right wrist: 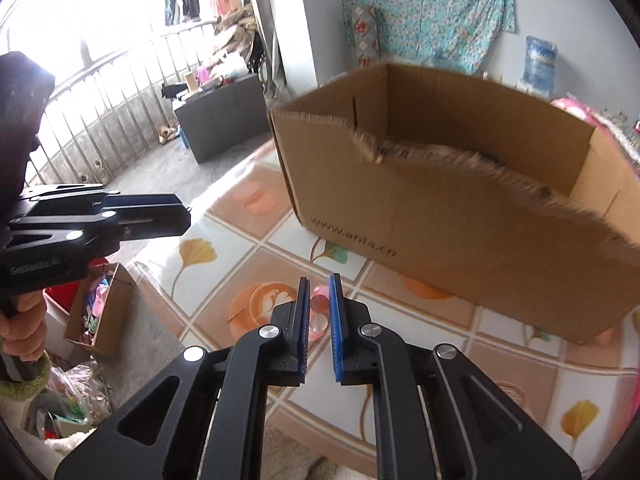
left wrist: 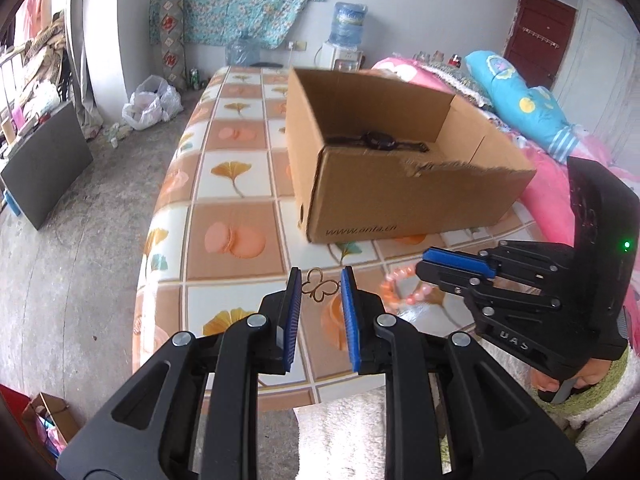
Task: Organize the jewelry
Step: 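Carry the gold butterfly charm up over the box with the left tool, then open the left tool to drop the charm into the box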
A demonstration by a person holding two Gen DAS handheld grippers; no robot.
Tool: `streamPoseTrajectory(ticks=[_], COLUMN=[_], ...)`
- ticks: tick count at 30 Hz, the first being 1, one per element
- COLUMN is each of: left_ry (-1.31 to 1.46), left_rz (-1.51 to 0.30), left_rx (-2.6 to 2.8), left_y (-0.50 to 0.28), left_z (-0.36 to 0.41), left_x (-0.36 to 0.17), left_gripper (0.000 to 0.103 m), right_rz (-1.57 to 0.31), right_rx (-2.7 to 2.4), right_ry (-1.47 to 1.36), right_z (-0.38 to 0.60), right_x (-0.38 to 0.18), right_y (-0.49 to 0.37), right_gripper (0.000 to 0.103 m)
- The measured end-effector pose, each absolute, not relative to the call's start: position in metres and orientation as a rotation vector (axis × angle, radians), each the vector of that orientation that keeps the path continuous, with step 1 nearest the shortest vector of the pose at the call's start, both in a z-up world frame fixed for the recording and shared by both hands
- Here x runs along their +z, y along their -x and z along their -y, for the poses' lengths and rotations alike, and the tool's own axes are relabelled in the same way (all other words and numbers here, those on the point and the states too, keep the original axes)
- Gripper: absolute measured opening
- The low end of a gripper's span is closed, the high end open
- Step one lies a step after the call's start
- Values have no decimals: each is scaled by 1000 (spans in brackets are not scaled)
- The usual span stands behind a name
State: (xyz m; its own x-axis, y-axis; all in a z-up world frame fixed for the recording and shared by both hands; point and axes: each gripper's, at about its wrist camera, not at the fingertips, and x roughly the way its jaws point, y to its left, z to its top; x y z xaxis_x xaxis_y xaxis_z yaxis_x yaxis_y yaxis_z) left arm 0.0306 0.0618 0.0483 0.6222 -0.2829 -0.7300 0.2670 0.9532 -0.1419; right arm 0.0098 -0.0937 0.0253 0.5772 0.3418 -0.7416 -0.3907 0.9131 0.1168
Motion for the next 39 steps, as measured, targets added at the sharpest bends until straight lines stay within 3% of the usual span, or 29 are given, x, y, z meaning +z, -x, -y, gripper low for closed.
streamPoseTrajectory(ticks=[12, 18, 23, 33, 39], left_ry=[-9, 1, 31, -41, -128], left_rz=[-685, -733, -889, -1233, -1322], left_rx=[-469, -575, -649, -681, -656], left_y=[-53, -96, -148, -218, -228], left_z=[-26, 3, 24, 62, 73], left_x=[138, 143, 115, 43, 24], left_gripper=[19, 19, 19, 19, 19], right_rz=[-635, -598, -691, -1042, -1154], right_rx=[387, 336, 341, 406, 389], right_ry=[33, 87, 126, 117, 171], right_z=[160, 194, 213, 231, 230], right_x=[152, 185, 165, 72, 44], right_y=[-10, -51, -107, -215, -237], right_gripper=[10, 10, 10, 10, 10])
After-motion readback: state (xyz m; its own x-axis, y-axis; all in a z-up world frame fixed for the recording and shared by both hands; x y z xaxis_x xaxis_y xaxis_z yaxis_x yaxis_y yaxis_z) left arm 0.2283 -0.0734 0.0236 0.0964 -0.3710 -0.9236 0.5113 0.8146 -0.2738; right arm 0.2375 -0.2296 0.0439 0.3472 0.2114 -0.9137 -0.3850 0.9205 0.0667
